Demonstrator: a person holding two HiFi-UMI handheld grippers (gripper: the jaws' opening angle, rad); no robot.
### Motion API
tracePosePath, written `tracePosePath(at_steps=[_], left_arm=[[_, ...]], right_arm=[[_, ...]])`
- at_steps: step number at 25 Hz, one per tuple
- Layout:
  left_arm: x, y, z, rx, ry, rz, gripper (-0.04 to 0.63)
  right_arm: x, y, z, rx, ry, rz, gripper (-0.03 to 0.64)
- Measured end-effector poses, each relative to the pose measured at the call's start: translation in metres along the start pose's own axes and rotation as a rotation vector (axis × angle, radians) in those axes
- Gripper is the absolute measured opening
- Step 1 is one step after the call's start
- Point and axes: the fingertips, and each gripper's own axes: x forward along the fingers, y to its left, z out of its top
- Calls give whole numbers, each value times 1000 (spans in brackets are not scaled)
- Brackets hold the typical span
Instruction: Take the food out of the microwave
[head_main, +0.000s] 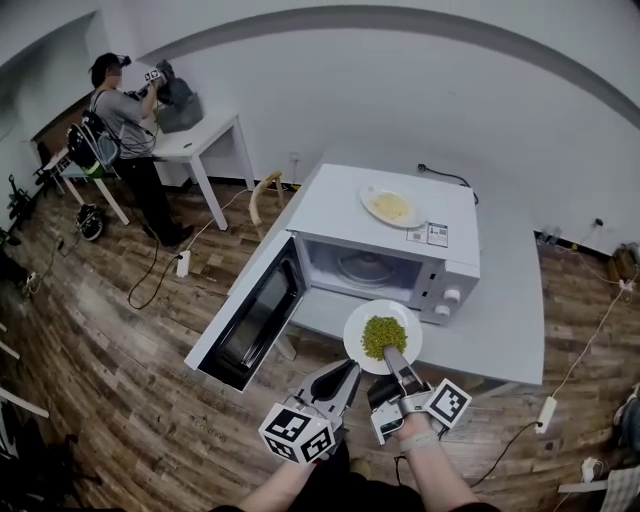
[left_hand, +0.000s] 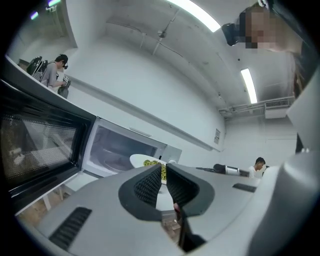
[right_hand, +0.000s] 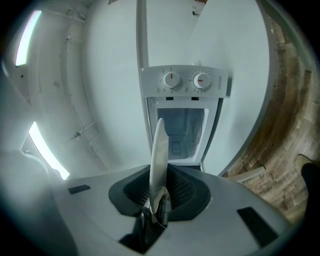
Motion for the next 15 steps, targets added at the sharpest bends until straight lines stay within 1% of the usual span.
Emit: tracePosePath(at_steps=[6,15], left_arm=[[-23,-13,3,19,-18,14,34],[-55,-22,2,20,-47,64,34]], right_arm=[[-20,10,-11,8,7,7,75],[-45,20,-30,2,37,10,75]])
